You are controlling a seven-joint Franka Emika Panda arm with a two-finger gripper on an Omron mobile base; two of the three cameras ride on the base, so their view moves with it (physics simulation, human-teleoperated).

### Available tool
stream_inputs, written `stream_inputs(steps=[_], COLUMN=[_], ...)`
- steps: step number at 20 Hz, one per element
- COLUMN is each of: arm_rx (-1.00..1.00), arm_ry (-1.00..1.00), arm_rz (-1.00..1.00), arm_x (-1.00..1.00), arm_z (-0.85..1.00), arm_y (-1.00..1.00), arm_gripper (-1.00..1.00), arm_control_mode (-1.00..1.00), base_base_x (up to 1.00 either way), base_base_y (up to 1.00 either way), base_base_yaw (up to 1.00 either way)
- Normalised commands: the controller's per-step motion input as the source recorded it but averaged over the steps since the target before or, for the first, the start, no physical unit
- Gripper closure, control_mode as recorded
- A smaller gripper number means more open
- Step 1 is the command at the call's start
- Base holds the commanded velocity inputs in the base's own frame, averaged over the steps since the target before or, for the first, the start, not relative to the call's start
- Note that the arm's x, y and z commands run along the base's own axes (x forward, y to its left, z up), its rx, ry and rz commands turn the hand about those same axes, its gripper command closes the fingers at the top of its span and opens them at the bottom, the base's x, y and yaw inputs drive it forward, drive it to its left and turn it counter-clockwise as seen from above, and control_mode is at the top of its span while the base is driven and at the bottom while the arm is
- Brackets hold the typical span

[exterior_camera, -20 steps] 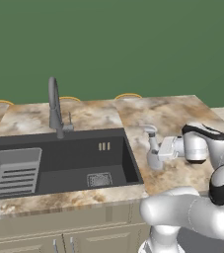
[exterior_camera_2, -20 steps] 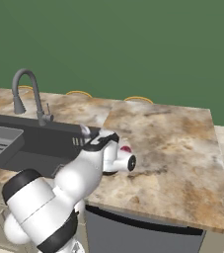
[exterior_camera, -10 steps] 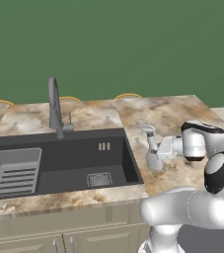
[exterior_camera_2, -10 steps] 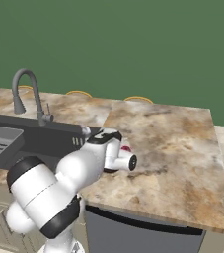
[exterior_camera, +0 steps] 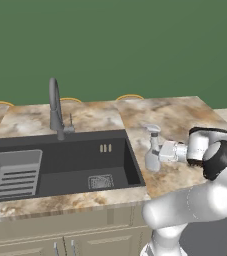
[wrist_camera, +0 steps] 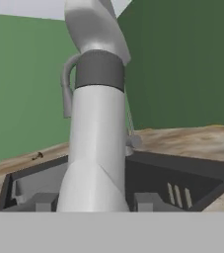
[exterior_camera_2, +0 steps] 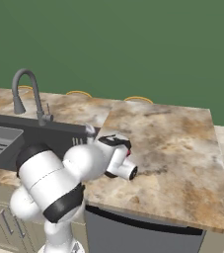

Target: Open the cabinet. Pick the spray and place it next to the sink. Then close the cabinet.

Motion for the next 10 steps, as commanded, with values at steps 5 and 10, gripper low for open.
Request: stream_inputs(steps=[5, 10], arm_rx=[0.03, 0.0], arm_ry=[-0.05, -0.02], arm_rz=[0.0, 0.0], arm_x=[0.0, 0.0], arm_z=[-0.16, -0.03], arm_y=[0.0, 0.0], arm_gripper=[1.0, 1.0], arm_control_mode=[-1.0, -1.0], base_base_x=[0.0, 0.0], base_base_y=[0.0, 0.0], base_base_yaw=[0.0, 0.0])
